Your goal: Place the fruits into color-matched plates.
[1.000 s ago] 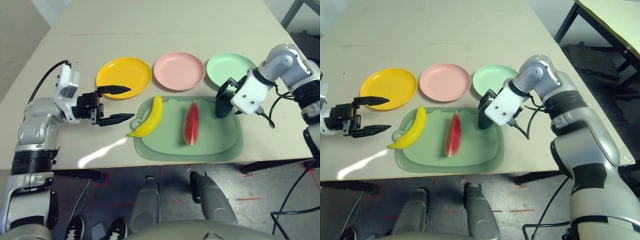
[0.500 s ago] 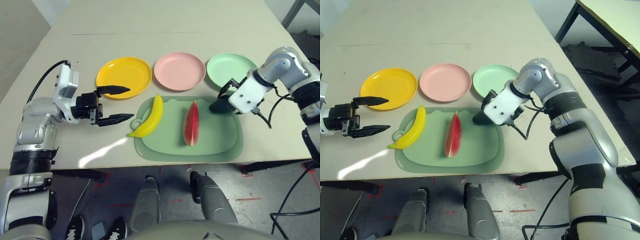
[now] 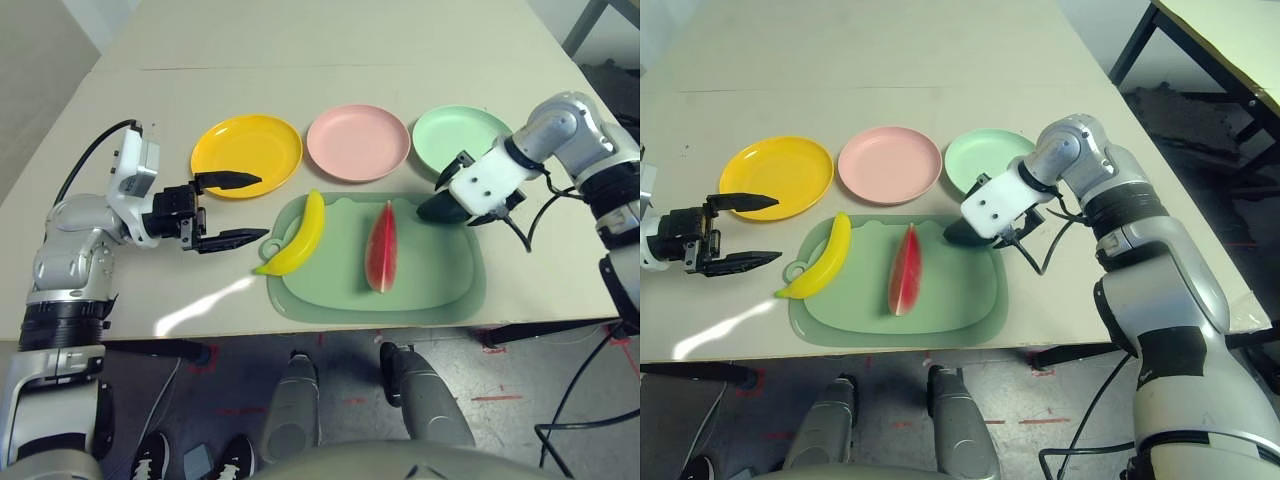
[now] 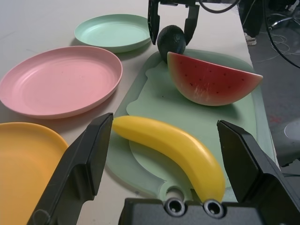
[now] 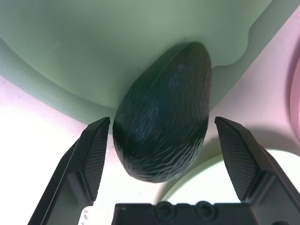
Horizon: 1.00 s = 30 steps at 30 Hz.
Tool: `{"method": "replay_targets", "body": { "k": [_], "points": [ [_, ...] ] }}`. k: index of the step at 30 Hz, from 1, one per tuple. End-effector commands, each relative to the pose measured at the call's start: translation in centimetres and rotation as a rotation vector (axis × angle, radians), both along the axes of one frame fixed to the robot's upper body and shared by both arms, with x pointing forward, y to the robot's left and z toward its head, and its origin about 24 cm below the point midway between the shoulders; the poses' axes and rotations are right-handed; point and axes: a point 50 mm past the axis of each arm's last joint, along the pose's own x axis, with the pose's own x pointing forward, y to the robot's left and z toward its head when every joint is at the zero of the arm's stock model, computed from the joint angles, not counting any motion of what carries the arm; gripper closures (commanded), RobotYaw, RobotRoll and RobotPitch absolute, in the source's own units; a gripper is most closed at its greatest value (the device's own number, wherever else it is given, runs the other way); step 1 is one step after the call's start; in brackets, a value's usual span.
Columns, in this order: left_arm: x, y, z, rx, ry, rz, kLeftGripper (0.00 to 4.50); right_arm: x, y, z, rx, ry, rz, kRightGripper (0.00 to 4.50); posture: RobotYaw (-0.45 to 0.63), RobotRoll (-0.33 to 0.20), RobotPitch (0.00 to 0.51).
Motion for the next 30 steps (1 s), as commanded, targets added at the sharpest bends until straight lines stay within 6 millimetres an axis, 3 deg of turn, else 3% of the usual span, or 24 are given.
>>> {"method": "replay_targets", "body": {
  "k": [1,18,30],
  "points": [
    [-0.1,-0.1,-0.4,0.024,0.011,-0.009,0.01,-0.1,0.1,0.2,0.009,-0.012,0.003,0.00,-0.07,0.000,0.208],
    [0.0,0.5,-0.5,0.079,0.001,0.004,0.01,0.4,-0.8,-0.6,-0.013,0.025,-0.160,0.00,-0.08,0.000,0.193],
    [0.2,1.0,-0.6,0.114,0.003,0.009,0.01,0.1,-0.2,-0.5,0.058,0.102,-0.293,0.00,-0.09,0.000,0.192]
  ]
}}
